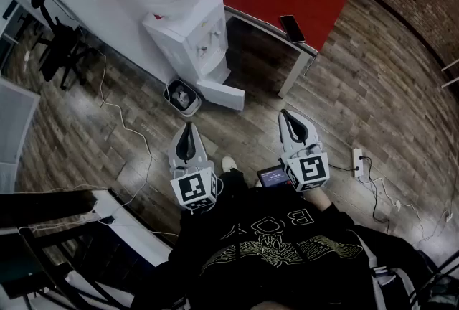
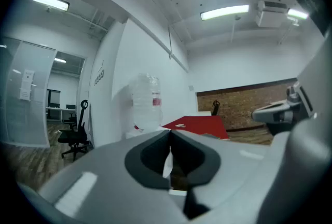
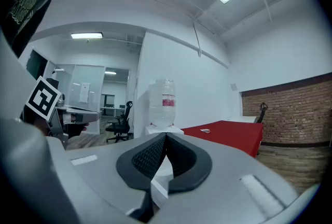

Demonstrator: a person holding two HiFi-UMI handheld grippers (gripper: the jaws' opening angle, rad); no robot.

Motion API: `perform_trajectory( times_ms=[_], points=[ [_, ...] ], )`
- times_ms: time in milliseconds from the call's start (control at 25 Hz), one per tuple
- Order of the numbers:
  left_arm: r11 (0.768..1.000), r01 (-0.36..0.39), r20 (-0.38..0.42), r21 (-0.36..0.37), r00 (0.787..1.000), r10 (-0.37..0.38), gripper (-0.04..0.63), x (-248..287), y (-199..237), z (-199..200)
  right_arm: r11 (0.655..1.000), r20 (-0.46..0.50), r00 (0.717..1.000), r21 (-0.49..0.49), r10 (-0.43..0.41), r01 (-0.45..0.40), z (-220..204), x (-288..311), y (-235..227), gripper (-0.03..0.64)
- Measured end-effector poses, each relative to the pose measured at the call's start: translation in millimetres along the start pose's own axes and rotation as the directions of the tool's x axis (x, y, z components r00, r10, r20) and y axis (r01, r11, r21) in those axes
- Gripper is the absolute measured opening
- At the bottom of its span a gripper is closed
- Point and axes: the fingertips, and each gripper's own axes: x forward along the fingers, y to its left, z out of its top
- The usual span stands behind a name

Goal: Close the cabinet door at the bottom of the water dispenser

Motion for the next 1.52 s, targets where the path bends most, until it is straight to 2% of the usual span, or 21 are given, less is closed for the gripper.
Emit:
perform_trajectory(
  times_ms=[160, 320, 440, 600, 760, 1000, 1240, 1360, 1440, 1520],
  points=[
    [0.999, 0.033, 0.020, 0.001, 0.999, -0.033, 0.008, 32, 20, 6, 1.000, 0.010, 1.000, -0.015, -0.010, 0.010, 10, 38, 2, -0.008],
    [0.994, 0.108, 0.080, -0.025, 0.991, -0.106, 0.008, 65, 38, 24, 0.999, 0.031, 0.999, -0.045, -0.021, 0.023, 24, 78, 5, -0.008],
    [0.989, 0.150, 0.092, -0.016, 0.985, -0.148, 0.008, 90, 48, 26, 0.998, 0.040, 0.998, -0.048, -0.044, 0.046, 30, 101, 5, -0.008],
    [0.990, 0.142, 0.071, -0.023, 0.988, -0.140, 0.008, 132, 62, 19, 0.997, 0.032, 0.997, -0.047, -0.065, 0.066, 30, 131, 4, -0.008],
    [0.989, 0.147, 0.056, -0.034, 0.988, -0.145, 0.008, 170, 62, 12, 0.997, -0.003, 1.000, -0.066, -0.029, 0.029, 23, 162, 3, -0.008],
    [0.987, 0.157, 0.028, -0.030, 0.987, -0.156, 0.008, 244, 58, -1, 0.993, -0.023, 1.000, -0.121, -0.008, 0.005, 15, 232, -27, -0.008],
    [0.980, 0.199, -0.011, 0.002, 0.980, -0.199, 0.008, 302, 35, -20, 0.991, -0.110, 0.992, -0.112, 0.060, -0.073, -16, 285, -46, -0.008],
    [0.980, 0.197, -0.042, -0.032, 0.979, -0.199, 0.008, 337, 26, -43, 0.988, -0.150, 0.986, -0.122, 0.077, -0.096, -43, 316, -61, -0.008],
    [0.980, 0.192, -0.081, -0.051, 0.977, -0.196, 0.008, 352, 24, -61, 0.976, -0.199, 0.976, -0.177, 0.090, -0.126, -63, 331, -65, -0.006],
    [0.980, 0.194, -0.109, -0.050, 0.974, -0.198, 0.008, 366, 21, -79, 0.949, -0.253, 0.963, -0.267, 0.097, -0.166, -84, 344, -71, -0.006]
  ],
)
